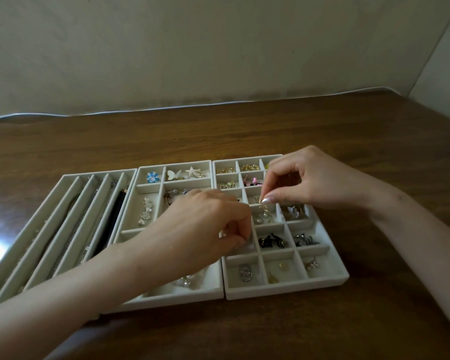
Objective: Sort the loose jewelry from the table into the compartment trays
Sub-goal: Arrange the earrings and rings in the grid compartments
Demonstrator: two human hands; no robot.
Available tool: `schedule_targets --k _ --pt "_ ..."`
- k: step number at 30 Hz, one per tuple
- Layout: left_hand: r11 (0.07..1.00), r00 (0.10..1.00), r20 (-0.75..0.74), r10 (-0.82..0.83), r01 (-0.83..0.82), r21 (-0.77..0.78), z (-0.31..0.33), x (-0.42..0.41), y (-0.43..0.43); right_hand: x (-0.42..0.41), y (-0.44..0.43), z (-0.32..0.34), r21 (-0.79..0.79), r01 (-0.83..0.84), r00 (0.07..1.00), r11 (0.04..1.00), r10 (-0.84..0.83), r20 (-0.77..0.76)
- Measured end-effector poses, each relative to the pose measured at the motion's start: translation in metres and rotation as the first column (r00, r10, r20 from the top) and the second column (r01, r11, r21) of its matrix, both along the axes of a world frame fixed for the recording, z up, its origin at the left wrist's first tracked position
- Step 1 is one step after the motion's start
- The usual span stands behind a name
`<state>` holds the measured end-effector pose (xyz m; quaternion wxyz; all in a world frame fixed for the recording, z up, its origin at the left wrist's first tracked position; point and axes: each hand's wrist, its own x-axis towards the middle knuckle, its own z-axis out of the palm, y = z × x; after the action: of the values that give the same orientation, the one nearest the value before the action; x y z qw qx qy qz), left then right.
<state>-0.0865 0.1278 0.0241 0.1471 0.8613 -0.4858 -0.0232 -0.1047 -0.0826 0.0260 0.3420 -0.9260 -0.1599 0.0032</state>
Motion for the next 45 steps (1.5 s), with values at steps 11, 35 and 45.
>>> schedule_targets --k 11,35,45 --pt "0.990 0.993 0.041 0.111 -0.115 0.085 -0.005 -0.008 -0.003 0.000 0.000 -0.001 -0.021 0.003 1.000 1.000 -0.002 0.012" --pt "0.985 0.981 0.194 0.002 -0.035 0.171 0.004 0.007 -0.010 0.000 0.001 0.000 -0.040 -0.002 1.000 0.999 0.002 0.005" --pt "0.969 0.975 -0.168 0.146 -0.175 -0.176 0.012 0.025 -0.004 -0.004 0.005 0.004 0.143 -0.048 0.996 0.989 0.058 -0.066"
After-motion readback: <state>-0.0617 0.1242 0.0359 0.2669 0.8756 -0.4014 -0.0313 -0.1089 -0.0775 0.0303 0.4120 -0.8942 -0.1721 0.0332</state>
